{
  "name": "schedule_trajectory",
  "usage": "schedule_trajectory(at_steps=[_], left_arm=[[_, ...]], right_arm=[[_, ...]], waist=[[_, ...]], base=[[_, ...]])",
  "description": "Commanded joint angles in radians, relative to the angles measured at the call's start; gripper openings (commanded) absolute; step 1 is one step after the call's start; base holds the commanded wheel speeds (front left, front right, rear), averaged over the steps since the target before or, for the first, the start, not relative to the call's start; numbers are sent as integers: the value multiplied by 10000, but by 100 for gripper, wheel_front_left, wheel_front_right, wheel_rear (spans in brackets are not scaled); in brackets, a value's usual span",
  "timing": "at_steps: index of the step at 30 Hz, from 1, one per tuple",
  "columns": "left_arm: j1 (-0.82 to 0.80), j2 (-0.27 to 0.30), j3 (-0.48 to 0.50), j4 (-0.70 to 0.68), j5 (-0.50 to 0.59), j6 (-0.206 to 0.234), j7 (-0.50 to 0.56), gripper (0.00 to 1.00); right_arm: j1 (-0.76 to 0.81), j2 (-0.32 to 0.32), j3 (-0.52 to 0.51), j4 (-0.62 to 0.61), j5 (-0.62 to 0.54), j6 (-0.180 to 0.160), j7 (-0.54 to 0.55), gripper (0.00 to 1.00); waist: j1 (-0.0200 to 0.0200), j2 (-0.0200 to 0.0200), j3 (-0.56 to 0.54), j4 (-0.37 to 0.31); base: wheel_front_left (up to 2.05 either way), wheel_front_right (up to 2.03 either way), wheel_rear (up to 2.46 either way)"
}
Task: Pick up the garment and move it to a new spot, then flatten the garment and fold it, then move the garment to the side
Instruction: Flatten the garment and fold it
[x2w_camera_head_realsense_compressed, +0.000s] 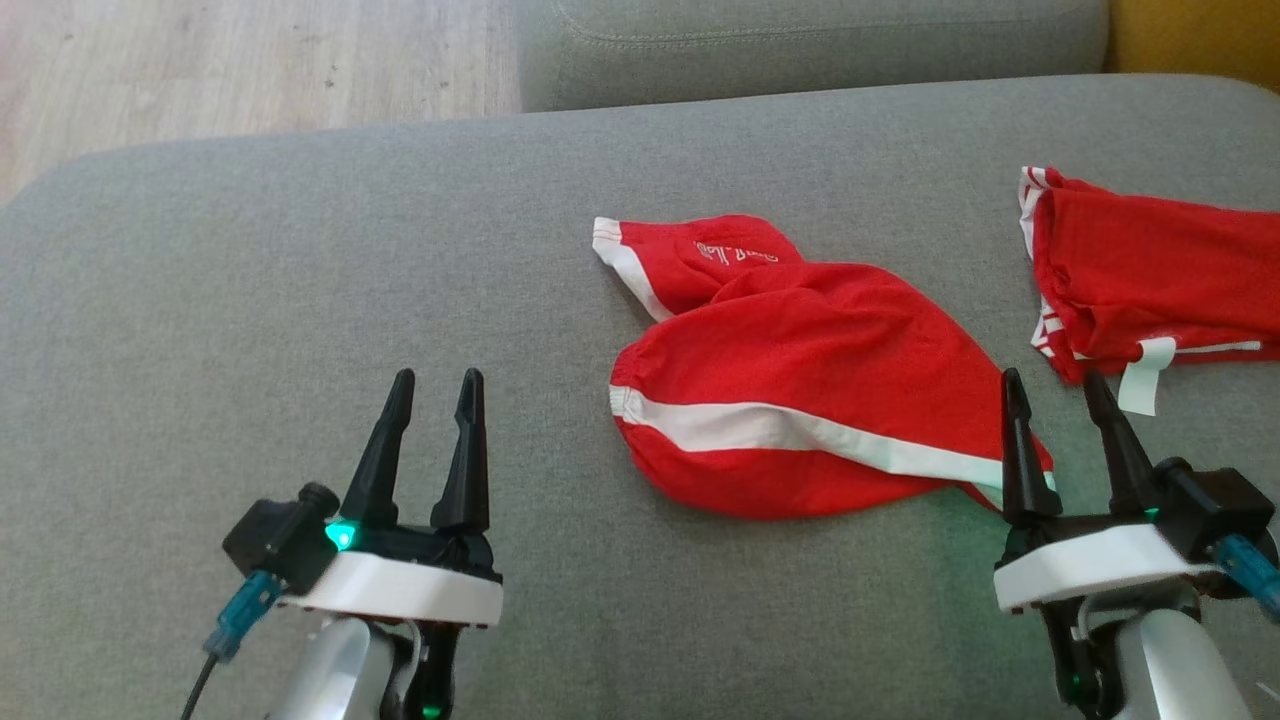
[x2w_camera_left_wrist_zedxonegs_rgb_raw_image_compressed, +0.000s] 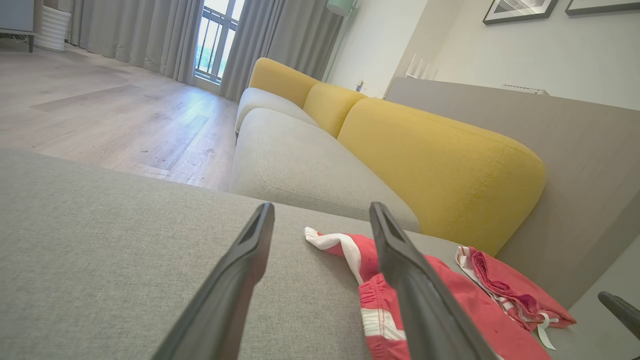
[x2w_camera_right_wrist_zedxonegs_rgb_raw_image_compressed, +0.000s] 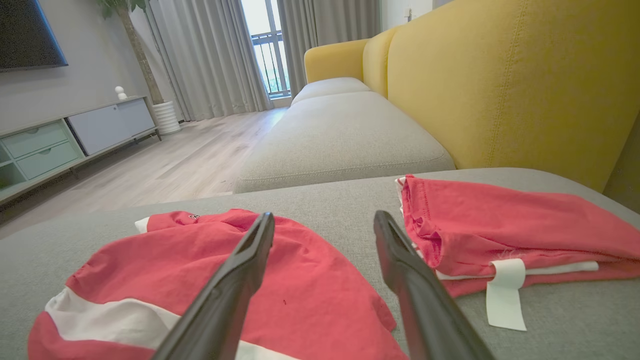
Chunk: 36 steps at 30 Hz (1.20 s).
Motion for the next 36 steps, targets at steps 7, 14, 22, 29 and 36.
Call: schedule_trajectory(at_steps=[7, 14, 22, 29, 36], left_arm=[[-396, 116, 214, -404, -62, -58, -95, 100], [-1061, 374, -1274, 238, -640, -58, 223, 100], [-2348, 525, -2899, 1210, -2409, -58, 1662, 100], [-3099, 614, -3284, 2523, -2550, -56, 2456, 100], [-3454, 621, -3661, 2755, -2910, -57, 2578, 100]], right_arm=[[-369, -26, 230, -206, 66, -7, -300, 100], [-465, -26, 196, -164, 60, -7, -386, 100], [-753, -26, 365, -96, 66, -7, -437, 100], [-888, -26, 400, 47, 119, -7, -544, 100], [-954, -26, 419, 197, 155, -7, -632, 100]], waist=[[0, -1, 177, -66], [0, -1, 484, -35], [0, -1, 982, -300], [0, -1, 1184, -632], [0, -1, 1262, -825]], base=[[0, 0, 0], [0, 0, 0], [0, 0, 0], [0, 0, 0], [0, 0, 0]])
